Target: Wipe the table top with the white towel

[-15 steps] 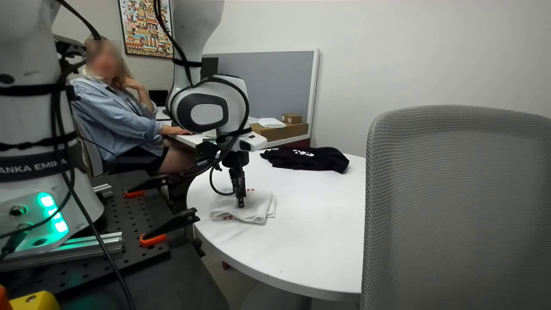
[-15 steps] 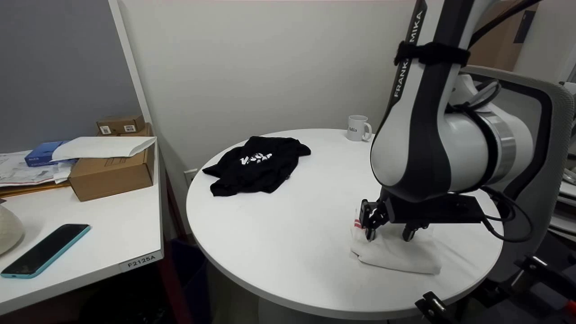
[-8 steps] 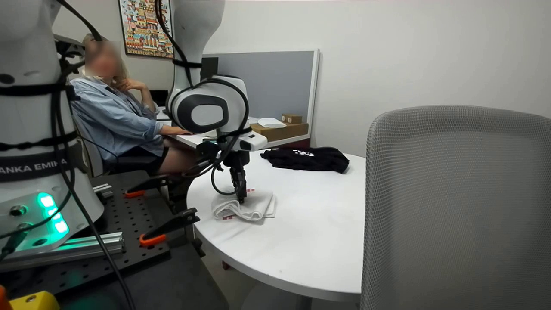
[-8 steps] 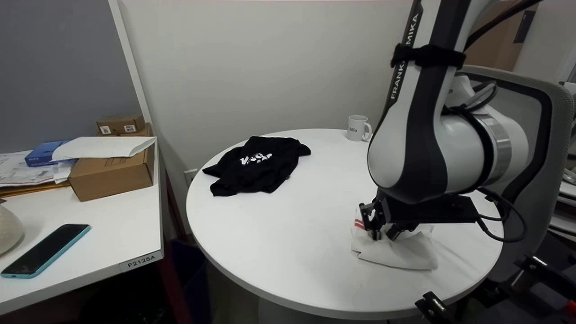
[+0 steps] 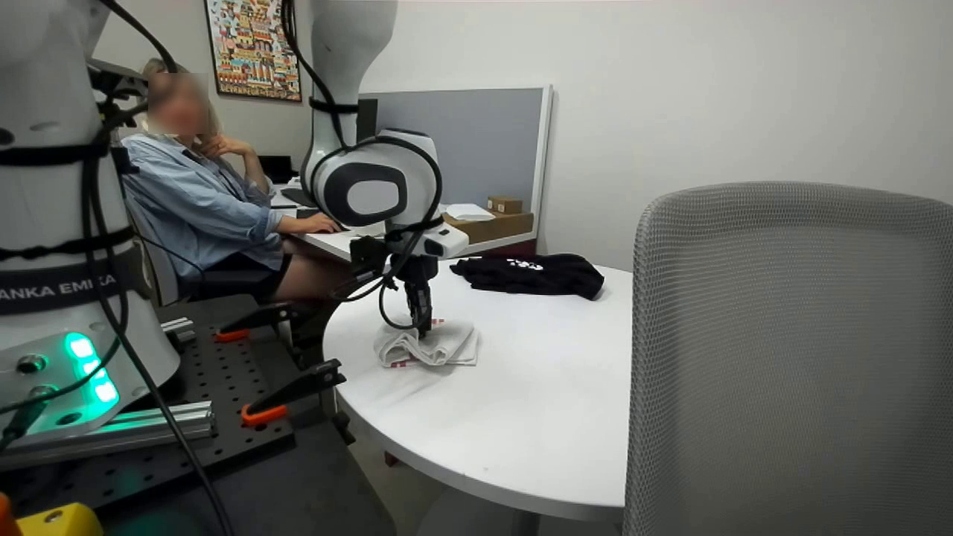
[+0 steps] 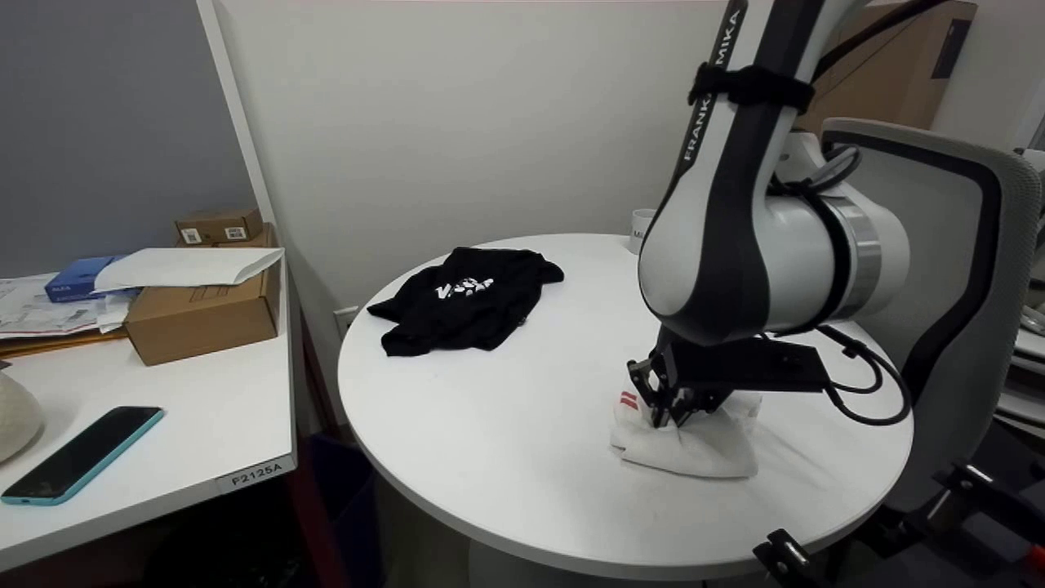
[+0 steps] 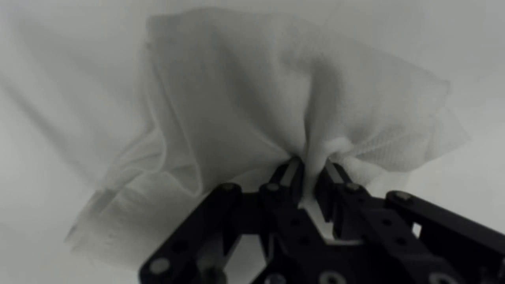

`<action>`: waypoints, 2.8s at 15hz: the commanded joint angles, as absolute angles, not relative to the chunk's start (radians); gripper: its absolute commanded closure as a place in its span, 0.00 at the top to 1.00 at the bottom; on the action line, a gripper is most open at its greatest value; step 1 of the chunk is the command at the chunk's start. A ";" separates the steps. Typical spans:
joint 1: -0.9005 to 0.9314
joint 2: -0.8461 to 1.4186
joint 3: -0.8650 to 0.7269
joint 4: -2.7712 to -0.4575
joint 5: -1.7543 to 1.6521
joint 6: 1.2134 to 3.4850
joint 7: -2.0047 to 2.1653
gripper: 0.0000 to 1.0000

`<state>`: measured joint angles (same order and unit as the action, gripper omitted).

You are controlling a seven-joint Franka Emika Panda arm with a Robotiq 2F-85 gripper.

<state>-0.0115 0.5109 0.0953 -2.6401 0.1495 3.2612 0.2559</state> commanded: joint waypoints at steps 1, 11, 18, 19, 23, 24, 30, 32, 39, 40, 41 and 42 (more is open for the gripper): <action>-0.066 0.624 0.167 -2.480 0.145 3.180 0.234 0.03; -0.114 0.740 0.049 -2.141 0.162 2.969 0.178 0.03; -0.301 0.706 0.023 -2.230 0.177 3.006 0.087 0.03; -0.307 0.696 0.022 -2.268 0.172 3.025 0.075 0.03; -0.359 0.622 0.127 -2.440 0.167 3.096 0.016 0.03; -0.367 0.608 0.160 -2.476 0.164 3.120 0.007 0.03; -0.275 0.654 0.278 -2.499 0.154 3.233 0.087 0.03; -0.204 0.685 0.265 -2.392 0.160 3.175 0.124 0.03; -0.092 0.786 0.189 -2.003 0.177 2.883 0.144 0.03; -0.121 0.798 0.190 -1.958 0.190 2.842 0.130 0.03; -0.141 0.809 0.187 -1.922 0.203 2.811 0.121 0.03; -0.166 0.815 0.175 -1.896 0.212 2.781 0.107 0.03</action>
